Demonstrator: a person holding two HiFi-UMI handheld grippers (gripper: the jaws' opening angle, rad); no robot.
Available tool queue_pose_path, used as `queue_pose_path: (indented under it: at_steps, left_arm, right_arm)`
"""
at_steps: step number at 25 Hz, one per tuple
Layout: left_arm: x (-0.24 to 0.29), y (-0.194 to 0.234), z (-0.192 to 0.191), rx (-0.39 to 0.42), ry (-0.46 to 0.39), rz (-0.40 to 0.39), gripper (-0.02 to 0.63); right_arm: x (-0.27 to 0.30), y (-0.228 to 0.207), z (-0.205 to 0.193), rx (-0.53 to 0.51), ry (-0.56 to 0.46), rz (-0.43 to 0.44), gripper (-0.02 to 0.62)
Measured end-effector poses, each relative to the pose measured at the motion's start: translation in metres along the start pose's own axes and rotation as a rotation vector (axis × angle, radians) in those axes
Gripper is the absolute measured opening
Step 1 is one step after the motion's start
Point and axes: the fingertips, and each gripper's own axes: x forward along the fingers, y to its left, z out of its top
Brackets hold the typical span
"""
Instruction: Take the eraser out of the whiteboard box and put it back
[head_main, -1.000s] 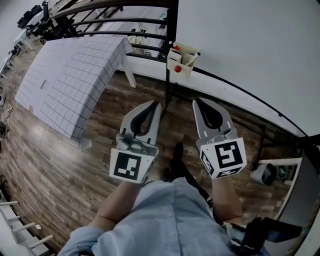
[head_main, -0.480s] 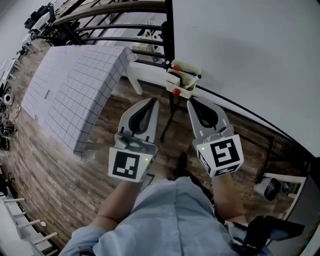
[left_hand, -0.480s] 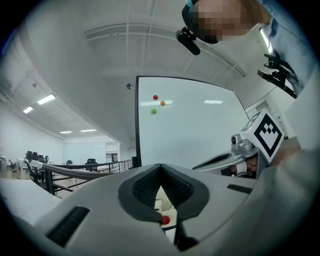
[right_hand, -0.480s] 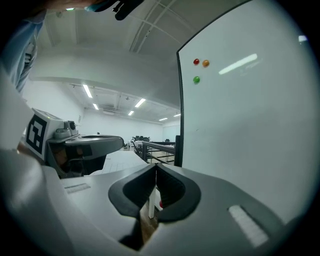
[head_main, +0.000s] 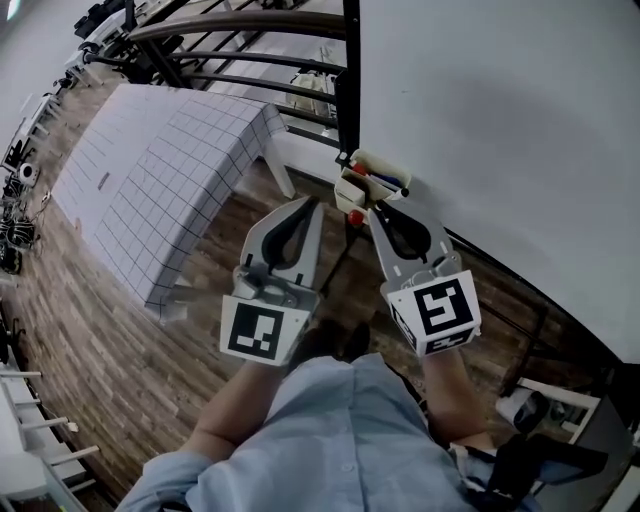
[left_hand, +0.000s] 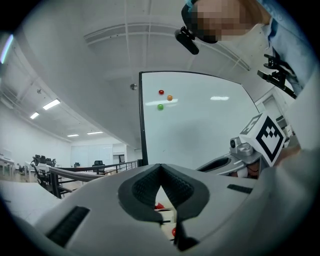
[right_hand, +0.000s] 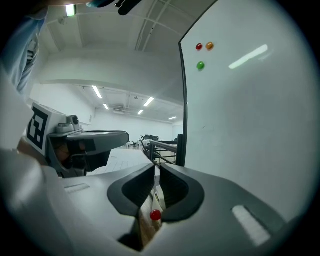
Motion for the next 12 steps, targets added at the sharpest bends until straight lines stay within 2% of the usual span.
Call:
queue_pose_path:
  at_steps: [7, 9, 12]
  left_arm:
    - [0.012, 0.014, -0.017, -0.017, 0.030, 0.022, -0.002]
    - [0.018, 0.020, -0.022, -0.025, 0.037, 0.022, -0.002]
    - [0.026, 0.028, -0.030, -0.037, 0.045, 0.018, -0.002]
  right_arm:
    - [0.025, -0.001, -0.016, 0.010, 0.048, 0.055, 0.036]
    - [0.034, -0.001, -0.020, 0.011, 0.072, 0.065, 0.057]
    - [0.047, -0.002, -0.032, 0.017, 0.115, 0.070, 0.130]
